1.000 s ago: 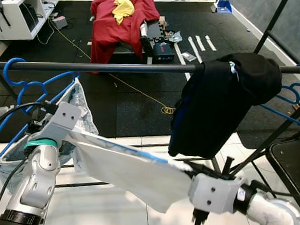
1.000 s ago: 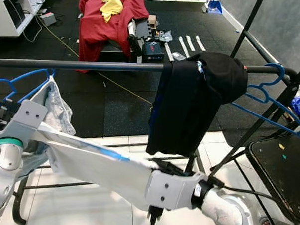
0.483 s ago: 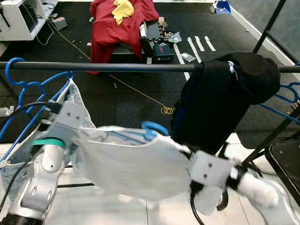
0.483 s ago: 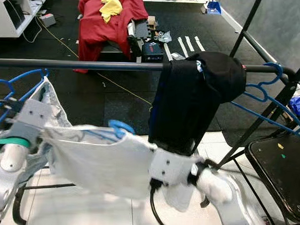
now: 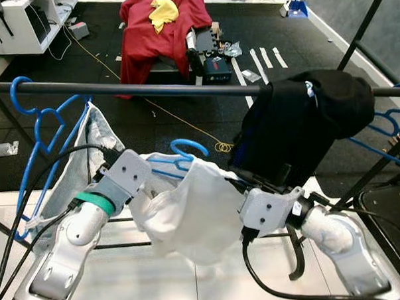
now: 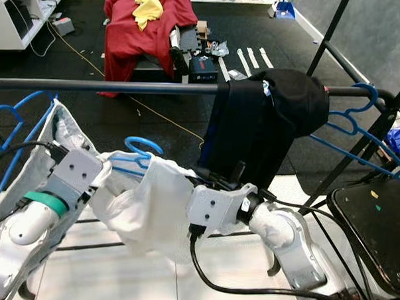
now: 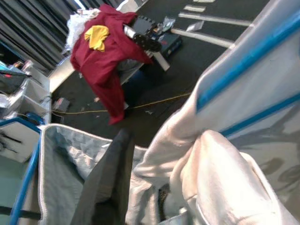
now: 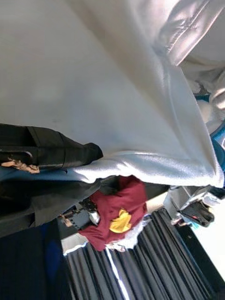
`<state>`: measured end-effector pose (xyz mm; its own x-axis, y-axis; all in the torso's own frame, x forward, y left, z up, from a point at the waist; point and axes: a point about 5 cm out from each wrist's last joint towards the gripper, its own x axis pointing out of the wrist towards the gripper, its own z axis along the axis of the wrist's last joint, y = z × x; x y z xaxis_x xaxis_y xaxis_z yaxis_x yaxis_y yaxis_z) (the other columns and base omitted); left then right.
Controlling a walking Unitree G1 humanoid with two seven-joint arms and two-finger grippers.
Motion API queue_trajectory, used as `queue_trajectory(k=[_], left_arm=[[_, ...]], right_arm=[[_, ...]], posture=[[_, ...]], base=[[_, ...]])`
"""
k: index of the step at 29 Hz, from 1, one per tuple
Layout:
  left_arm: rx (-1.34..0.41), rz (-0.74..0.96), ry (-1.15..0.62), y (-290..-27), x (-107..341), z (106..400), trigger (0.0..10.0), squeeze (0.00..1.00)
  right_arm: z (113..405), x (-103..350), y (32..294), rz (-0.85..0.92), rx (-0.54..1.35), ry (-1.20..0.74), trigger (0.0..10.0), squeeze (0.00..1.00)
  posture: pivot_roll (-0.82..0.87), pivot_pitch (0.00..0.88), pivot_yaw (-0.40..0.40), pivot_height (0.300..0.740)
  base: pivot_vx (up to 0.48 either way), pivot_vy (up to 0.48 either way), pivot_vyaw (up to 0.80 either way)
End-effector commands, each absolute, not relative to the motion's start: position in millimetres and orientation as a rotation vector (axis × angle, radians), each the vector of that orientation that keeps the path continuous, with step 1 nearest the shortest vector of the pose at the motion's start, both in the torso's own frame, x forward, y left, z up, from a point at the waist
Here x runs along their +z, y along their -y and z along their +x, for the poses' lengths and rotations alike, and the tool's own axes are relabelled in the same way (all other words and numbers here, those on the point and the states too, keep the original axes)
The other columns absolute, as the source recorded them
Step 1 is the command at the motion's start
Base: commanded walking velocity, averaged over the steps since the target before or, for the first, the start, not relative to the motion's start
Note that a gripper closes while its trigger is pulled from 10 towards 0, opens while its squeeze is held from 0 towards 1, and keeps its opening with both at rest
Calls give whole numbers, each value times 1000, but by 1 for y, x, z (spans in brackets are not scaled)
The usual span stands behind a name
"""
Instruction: Hang hanger
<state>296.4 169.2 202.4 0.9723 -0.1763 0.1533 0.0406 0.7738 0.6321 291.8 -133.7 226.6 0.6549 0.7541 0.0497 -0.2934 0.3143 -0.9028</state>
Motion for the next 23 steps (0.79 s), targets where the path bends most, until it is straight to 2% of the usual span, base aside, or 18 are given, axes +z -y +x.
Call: queue_trajectory(k=[1,5,6,7,9,13,14,20,23], left_arm=[[-118,721,183,-171,196,296,10000,0],[-240,641,198,-157,199,289,10000,0],[-260,531,180,-153,201,288,10000,0],[-183,386,142,-160,204,293,10000,0],[-49,228,85,-173,205,301,10000,0],[20,192,80,-180,208,304,10000,0],[21,201,90,-180,209,303,10000,1000],[-21,209,110,-180,210,297,10000,1000],[-64,65,86,-182,213,293,10000,1000]], right_arm=[[290,233,131,-1038,723,590,10000,0],[293,237,132,-1043,690,624,10000,0],[294,239,132,-1044,675,638,10000,0],[295,242,132,-1043,658,654,10000,0],[295,244,132,-1039,643,670,10000,0],[295,243,132,-1031,645,672,10000,0],[295,242,131,-1026,648,674,10000,0],[296,242,130,-1017,643,702,10000,0],[297,242,131,-1016,630,712,10000,0]], posture=[[-160,188,83,740],[-163,186,86,740],[-166,186,89,740],[-167,184,90,740],[-165,184,90,740],[-163,183,89,740],[-160,183,88,740],[-156,183,84,740],[-153,184,84,740]], base=[[0,0,0],[0,0,0],[0,0,0],[0,0,0],[0,0,0],[0,0,0],[0,0,0],[0,0,0],[0,0,0]])
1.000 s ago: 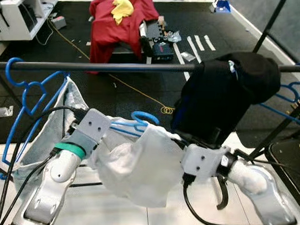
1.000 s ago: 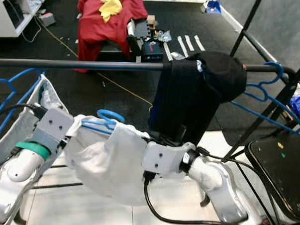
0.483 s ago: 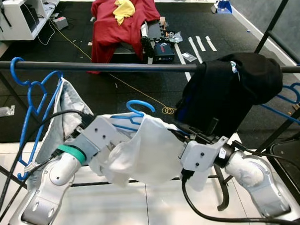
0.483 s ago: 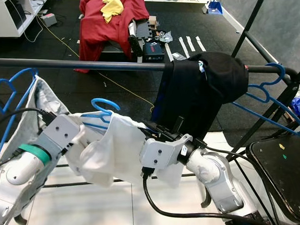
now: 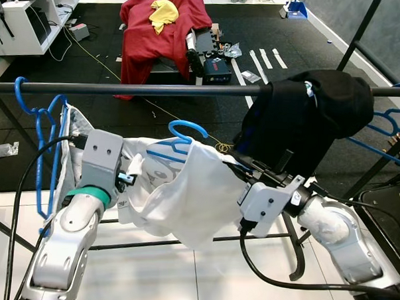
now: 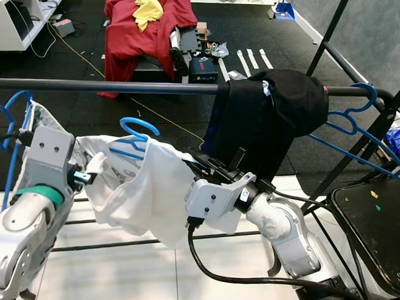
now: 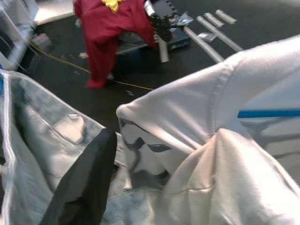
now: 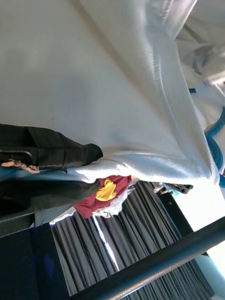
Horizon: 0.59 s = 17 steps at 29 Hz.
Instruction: Hang hanger
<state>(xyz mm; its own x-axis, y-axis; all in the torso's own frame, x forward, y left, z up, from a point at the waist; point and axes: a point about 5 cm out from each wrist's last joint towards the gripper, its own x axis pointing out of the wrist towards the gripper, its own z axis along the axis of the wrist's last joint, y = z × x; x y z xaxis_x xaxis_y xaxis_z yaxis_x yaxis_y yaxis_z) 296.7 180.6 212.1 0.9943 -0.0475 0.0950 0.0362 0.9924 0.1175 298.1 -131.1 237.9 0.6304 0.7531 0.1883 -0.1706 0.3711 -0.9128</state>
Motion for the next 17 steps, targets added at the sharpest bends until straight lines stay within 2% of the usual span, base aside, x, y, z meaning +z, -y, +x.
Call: queue_trajectory(k=[1,5,6,7,10,11,12,13,14,15,17], left_arm=[[-64,65,86,-182,213,293,10000,1000],[-107,-114,77,-188,220,290,10000,1000],[-107,-114,77,-188,220,290,10000,1000],[-153,-205,95,-187,227,288,10000,1000],[-274,-275,113,-179,233,281,10000,1000],[-323,-272,110,-175,233,278,10000,957],[-353,-269,107,-173,232,276,10000,0],[-368,-97,105,-170,230,273,10000,0],[-368,-97,105,-170,230,273,10000,0],[-378,35,103,-167,227,271,10000,0],[-344,89,72,-169,221,274,10000,0]], right_arm=[[297,242,131,-1016,630,712,10000,0],[298,241,131,-1010,625,711,10000,0],[298,241,131,-1010,625,711,10000,0],[298,240,131,-1006,620,710,10000,0],[300,238,133,-1002,610,704,10000,0],[300,237,133,-1000,604,700,10000,0],[301,236,134,-999,600,698,10000,0],[302,237,135,-999,592,701,10000,0],[302,237,135,-999,592,701,10000,0],[302,237,136,-999,586,704,10000,0],[302,241,136,-1000,573,724,10000,0]], posture=[[-153,184,84,740],[-146,186,82,740],[-146,186,82,740],[-141,185,83,740],[-139,185,84,740],[-139,185,84,740],[-139,185,84,740],[-138,184,86,740],[-138,184,86,740],[-138,184,86,740],[-138,184,86,740]], base=[[0,0,0],[0,0,0],[0,0,0],[0,0,0],[0,0,0],[0,0,0],[0,0,0],[0,0,0],[0,0,0],[0,0,0],[0,0,0]])
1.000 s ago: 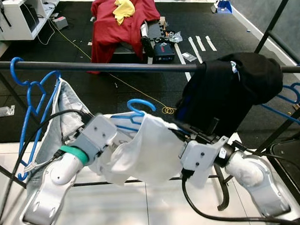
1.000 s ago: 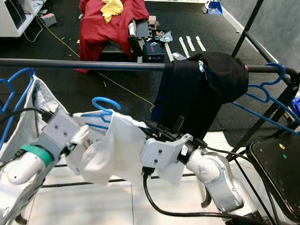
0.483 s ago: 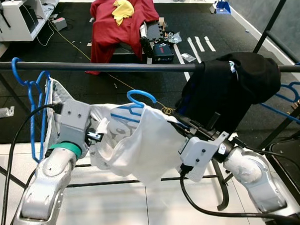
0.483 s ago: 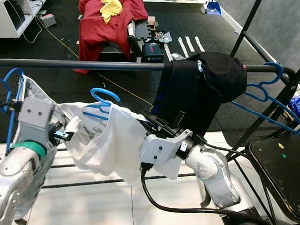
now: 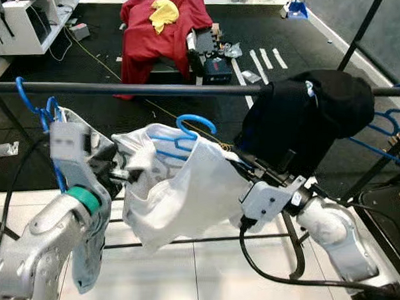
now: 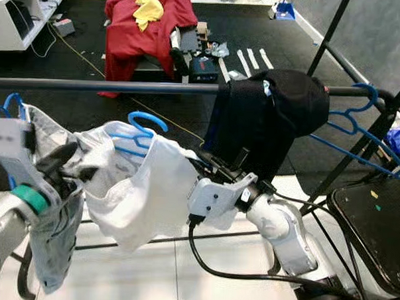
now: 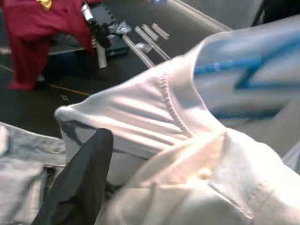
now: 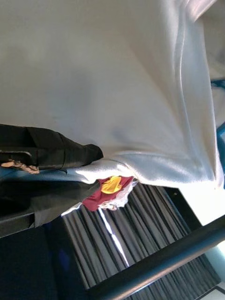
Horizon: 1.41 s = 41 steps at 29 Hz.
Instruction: Hang hanger
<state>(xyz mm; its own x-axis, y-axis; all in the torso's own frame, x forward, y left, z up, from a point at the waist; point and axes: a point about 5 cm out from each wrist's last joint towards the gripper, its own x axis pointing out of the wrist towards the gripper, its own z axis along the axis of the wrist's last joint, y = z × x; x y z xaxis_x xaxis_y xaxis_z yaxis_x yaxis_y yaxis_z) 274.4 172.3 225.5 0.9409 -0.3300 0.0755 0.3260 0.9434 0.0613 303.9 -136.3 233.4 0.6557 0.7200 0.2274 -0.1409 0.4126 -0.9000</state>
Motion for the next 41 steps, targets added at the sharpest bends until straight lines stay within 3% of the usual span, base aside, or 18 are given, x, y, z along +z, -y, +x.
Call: queue_trajectory(k=[1,5,8,16,18,19,22,25,28,29,34,35,41], left_arm=[[-332,66,61,-170,221,275,10000,0],[-172,222,74,-182,220,284,10000,0],[118,256,127,-206,234,292,10000,0],[254,204,161,-218,246,292,10000,0],[285,179,177,-220,251,292,10000,43],[250,170,188,-218,252,291,10000,1000],[186,162,187,-212,249,290,10000,1000],[-67,96,146,-191,243,284,10000,1000],[-142,89,133,-186,242,280,10000,1000],[-328,145,85,-180,235,268,10000,1000],[-413,237,54,-184,230,259,10000,1000],[-411,280,51,-188,229,260,10000,0],[-540,507,-25,-209,216,248,10000,0]], right_arm=[[302,241,136,-1000,570,729,10000,0],[299,252,133,-983,553,800,10000,0],[291,266,124,-931,551,895,10000,0],[287,266,117,-910,560,924,10000,0],[287,257,116,-911,571,902,10000,0],[288,251,117,-915,575,880,10000,0],[289,249,120,-919,571,864,10000,0],[291,249,124,-931,559,850,10000,0],[291,249,125,-934,557,849,10000,0],[292,250,127,-943,550,845,10000,0],[293,250,130,-953,543,841,10000,0],[294,250,130,-954,543,841,10000,0],[294,252,131,-962,534,847,10000,0]], posture=[[-138,184,86,740],[-136,181,94,740],[-135,179,95,740],[-135,177,96,740],[-130,175,91,740],[-127,176,89,740],[-127,176,88,740],[-129,178,90,740],[-128,178,90,740],[-127,179,89,740],[-122,178,89,740],[-122,178,89,740],[-122,178,90,740]], base=[[0,0,0],[0,0,0],[0,0,0],[0,0,0],[0,0,0],[0,0,0],[0,0,0],[0,0,0],[0,0,0],[0,0,0],[0,0,0],[0,0,0],[0,0,0]])
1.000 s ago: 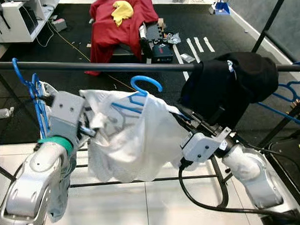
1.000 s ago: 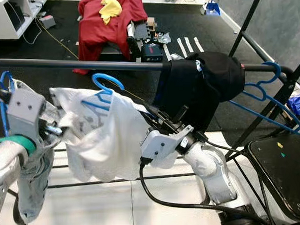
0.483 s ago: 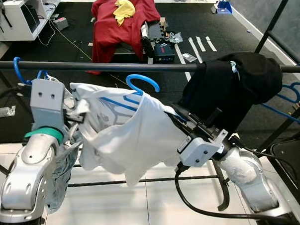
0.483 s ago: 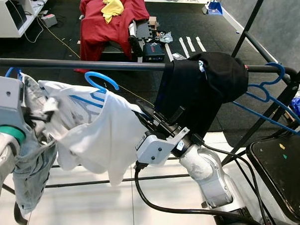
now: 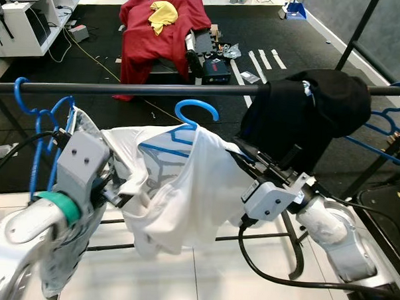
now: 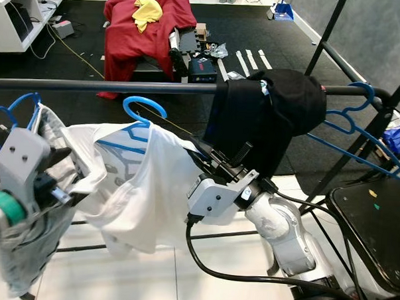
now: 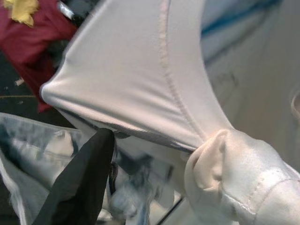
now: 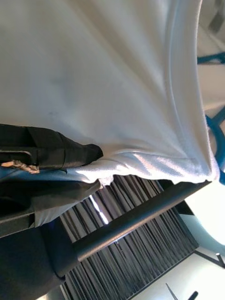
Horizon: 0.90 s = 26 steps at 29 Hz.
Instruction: Hang hanger
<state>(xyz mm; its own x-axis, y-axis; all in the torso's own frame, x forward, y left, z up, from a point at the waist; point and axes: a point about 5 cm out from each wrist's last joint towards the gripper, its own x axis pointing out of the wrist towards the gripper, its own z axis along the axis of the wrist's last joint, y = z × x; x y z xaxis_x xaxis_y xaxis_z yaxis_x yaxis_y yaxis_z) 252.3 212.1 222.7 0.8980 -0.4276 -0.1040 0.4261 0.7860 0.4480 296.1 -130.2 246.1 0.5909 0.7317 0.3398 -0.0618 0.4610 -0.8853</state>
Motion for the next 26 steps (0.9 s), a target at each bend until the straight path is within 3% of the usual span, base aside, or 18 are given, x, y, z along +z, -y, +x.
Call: queue_trajectory(k=[1,6,10,15,19,26], left_arm=[[-540,507,-25,-209,216,248,10000,0],[-462,659,-54,-229,211,252,10000,0],[-492,674,-83,-235,207,248,10000,0],[-583,568,-137,-240,207,239,10000,0],[-785,308,-195,-243,206,217,10000,0],[-873,193,-216,-241,203,207,10000,0]], right_arm=[[294,252,131,-962,534,847,10000,0],[294,255,133,-967,525,852,10000,0],[294,255,135,-971,522,853,10000,0],[295,255,136,-974,522,850,10000,0],[295,255,135,-974,523,850,10000,0],[295,255,135,-974,525,852,10000,0]], posture=[[-122,178,90,740],[-121,182,89,740],[-124,184,87,740],[-122,186,85,740],[-120,184,84,740],[-119,185,84,740]], base=[[0,0,0],[0,0,0],[0,0,0],[0,0,0],[0,0,0],[0,0,0]])
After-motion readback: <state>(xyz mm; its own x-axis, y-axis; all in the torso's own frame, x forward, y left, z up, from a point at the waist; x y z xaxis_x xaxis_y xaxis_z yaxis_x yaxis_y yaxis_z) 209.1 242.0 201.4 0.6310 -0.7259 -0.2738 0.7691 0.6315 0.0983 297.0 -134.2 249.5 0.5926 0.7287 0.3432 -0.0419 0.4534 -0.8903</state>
